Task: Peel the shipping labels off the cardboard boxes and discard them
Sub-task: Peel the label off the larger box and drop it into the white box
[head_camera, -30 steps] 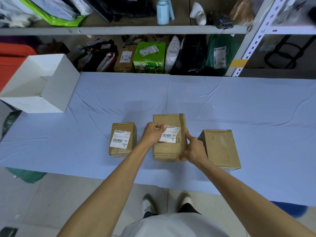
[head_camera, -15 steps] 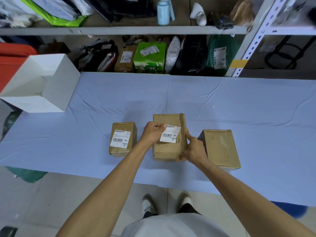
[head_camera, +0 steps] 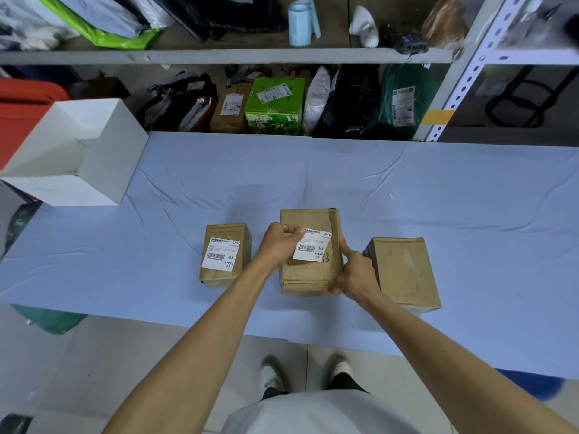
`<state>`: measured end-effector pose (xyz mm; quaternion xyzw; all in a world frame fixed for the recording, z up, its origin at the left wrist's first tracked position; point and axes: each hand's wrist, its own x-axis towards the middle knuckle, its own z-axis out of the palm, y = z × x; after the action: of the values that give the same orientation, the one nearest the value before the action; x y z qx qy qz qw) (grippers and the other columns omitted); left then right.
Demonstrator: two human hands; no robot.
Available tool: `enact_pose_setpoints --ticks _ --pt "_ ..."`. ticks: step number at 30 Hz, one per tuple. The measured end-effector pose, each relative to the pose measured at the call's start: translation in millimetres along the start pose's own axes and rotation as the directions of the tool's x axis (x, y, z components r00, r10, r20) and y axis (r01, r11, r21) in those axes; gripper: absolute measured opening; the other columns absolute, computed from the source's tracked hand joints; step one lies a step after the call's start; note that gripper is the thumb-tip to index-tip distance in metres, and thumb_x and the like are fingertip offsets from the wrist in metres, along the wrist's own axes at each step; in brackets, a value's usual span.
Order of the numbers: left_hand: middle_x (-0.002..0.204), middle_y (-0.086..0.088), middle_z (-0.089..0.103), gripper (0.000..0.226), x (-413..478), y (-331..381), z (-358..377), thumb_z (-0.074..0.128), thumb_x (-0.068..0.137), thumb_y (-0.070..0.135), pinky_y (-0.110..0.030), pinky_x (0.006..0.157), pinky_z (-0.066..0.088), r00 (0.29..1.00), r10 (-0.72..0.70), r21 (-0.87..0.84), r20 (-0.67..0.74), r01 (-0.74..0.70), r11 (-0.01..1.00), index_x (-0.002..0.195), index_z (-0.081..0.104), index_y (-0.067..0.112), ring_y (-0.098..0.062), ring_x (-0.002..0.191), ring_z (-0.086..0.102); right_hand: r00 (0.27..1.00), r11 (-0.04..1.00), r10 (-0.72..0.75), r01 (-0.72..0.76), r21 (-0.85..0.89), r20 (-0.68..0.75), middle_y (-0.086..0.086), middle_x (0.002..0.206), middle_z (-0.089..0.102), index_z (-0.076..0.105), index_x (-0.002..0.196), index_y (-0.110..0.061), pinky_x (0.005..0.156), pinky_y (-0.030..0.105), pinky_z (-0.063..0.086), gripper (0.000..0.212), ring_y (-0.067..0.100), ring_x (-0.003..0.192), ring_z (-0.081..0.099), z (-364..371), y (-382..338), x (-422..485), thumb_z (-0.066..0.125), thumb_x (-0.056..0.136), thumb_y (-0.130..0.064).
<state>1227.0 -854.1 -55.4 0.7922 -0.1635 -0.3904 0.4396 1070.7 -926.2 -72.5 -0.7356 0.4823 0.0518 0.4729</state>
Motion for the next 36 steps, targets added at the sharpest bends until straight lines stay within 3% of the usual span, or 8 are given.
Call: enact_pose_setpoints --ticks 6,11,16,20,23,27,31,36 --pt "0.099 -0.008 0.071 0.025 -0.9 2.9 -2.0 0.058 0.095 0.023 -0.002 0.054 0.044 1.000 -0.028 -0.029 0.004 0.028 0.999 0.109 0.064 0.002 -0.007 0.079 0.062 0.999 0.999 -0.029 0.029 0.022 -0.021 -0.001 0.084 0.062 0.010 0.152 -0.029 0.056 0.027 0.046 0.113 0.017 0.066 0.053 0.9 2.5 1.0 0.079 0.067 -0.001" --pt "0.109 -0.014 0.070 0.028 -2.3 3.4 -6.1 0.051 0.099 0.022 -0.016 0.060 0.048 0.999 -0.035 -0.088 0.007 0.035 0.995 0.112 0.062 0.000 -0.019 0.088 0.066 0.999 0.998 -0.044 0.045 0.039 -0.017 0.000 0.107 0.062 0.009 0.151 -0.034 0.081 0.043 0.057 0.127 0.027 0.092 0.062 0.8 3.5 -1.7 0.087 0.056 -0.005" --pt "0.107 -0.013 0.068 0.029 -6.5 2.3 -11.5 0.048 0.100 0.019 -0.017 0.058 0.049 0.999 -0.031 -0.144 -0.010 0.029 0.989 0.116 0.059 -0.003 -0.016 0.084 0.064 0.996 0.996 -0.087 0.087 0.021 0.008 -0.003 0.104 0.058 0.007 0.152 -0.032 0.088 0.042 0.055 0.133 0.025 0.100 0.059 -1.2 6.6 -2.8 0.090 0.051 -0.006" --pt "0.109 -0.010 0.064 0.026 -9.3 4.0 -13.1 0.052 0.099 0.018 -0.023 0.068 0.050 1.000 -0.018 -0.158 -0.012 0.016 0.987 0.116 0.058 0.000 -0.018 0.094 0.061 0.991 0.989 -0.135 0.136 -0.052 0.015 -0.002 0.100 0.060 0.002 0.151 -0.031 0.081 0.034 0.055 0.135 0.021 0.094 0.061 -3.1 8.3 -4.2 0.091 0.051 -0.015" --pt "0.120 -0.015 0.060 0.017 -10.2 1.1 -16.7 0.055 0.096 0.009 -0.039 0.083 0.052 1.000 -0.003 -0.206 -0.019 -0.001 0.979 0.112 0.055 0.009 -0.028 0.111 0.060 0.989 0.987 -0.144 0.146 -0.065 0.022 -0.002 0.101 0.057 0.001 0.151 -0.031 0.081 0.033 0.054 0.134 0.020 0.095 0.059 -2.4 7.9 -3.2 0.090 0.053 -0.015" --pt "0.122 -0.014 0.063 0.044 -14.7 -1.6 -21.0 0.052 0.094 -0.004 -0.043 0.080 0.053 1.000 0.025 -0.275 0.009 -0.022 0.961 0.125 0.045 0.027 -0.028 0.109 0.062 0.991 0.988 -0.128 0.131 -0.080 0.037 0.000 0.117 0.057 -0.003 0.152 -0.031 0.087 0.038 0.054 0.136 0.022 0.104 0.059 -0.8 7.8 0.2 0.091 0.053 -0.017" --pt "0.106 0.001 0.063 0.069 -17.9 -3.1 -25.3 0.047 0.094 -0.009 -0.032 0.065 0.054 0.998 0.055 -0.329 0.031 -0.042 0.944 0.142 0.029 0.037 -0.015 0.091 0.064 0.985 0.977 -0.166 0.170 -0.125 0.041 0.002 0.112 0.057 0.002 0.150 -0.031 0.079 0.033 0.053 0.131 0.022 0.097 0.059 -3.8 7.4 -1.9 0.089 0.053 -0.026" --pt "0.136 -0.001 0.046 0.090 -20.8 -6.2 -23.6 0.052 0.090 -0.013 -0.032 0.069 0.059 0.997 0.066 -0.331 0.033 -0.052 0.942 0.145 0.018 0.049 -0.016 0.120 0.055 0.988 0.987 -0.138 0.131 -0.088 -0.072 0.007 0.135 0.036 0.023 0.141 -0.016 0.094 0.035 0.047 0.113 0.025 0.117 0.049 -0.9 -2.9 -7.0 0.088 0.053 -0.045"
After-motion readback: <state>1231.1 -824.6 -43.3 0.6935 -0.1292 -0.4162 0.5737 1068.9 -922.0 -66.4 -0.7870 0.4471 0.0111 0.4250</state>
